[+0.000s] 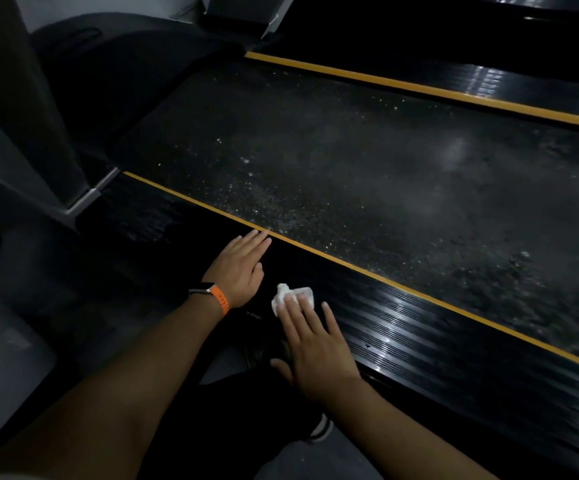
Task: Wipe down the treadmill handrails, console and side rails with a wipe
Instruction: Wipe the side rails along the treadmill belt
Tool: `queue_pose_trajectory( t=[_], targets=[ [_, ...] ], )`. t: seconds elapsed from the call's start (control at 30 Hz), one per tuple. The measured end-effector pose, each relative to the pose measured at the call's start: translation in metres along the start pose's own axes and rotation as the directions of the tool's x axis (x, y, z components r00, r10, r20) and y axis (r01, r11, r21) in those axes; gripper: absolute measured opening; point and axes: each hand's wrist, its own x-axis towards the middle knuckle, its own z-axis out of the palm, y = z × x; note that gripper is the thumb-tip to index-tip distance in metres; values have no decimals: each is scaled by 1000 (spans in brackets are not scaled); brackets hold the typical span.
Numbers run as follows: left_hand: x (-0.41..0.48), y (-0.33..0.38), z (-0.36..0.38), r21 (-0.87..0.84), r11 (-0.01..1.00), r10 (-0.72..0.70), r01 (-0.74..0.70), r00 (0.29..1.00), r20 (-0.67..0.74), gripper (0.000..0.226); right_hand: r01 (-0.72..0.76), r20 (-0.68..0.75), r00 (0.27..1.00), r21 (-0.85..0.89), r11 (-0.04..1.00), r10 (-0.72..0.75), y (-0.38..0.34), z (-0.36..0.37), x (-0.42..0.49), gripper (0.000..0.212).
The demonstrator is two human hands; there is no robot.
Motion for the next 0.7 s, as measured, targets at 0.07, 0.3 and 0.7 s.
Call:
queue_pose_trajectory(
  t=[0.07,0.3,0.7],
  targets=[
    [1,0,0,1,1000,-1,1,1000,5,69,-33,-13,999,21,999,34,15,4,-30,88],
    [-1,3,1,40,999,-15,14,1000,27,71,-102,-73,992,6,995,102,32,4,-75,88],
    [3,32,13,36,995,89,-90,996,29,67,-133,-80,988,33,991,135,42,2,-46,85]
  ],
)
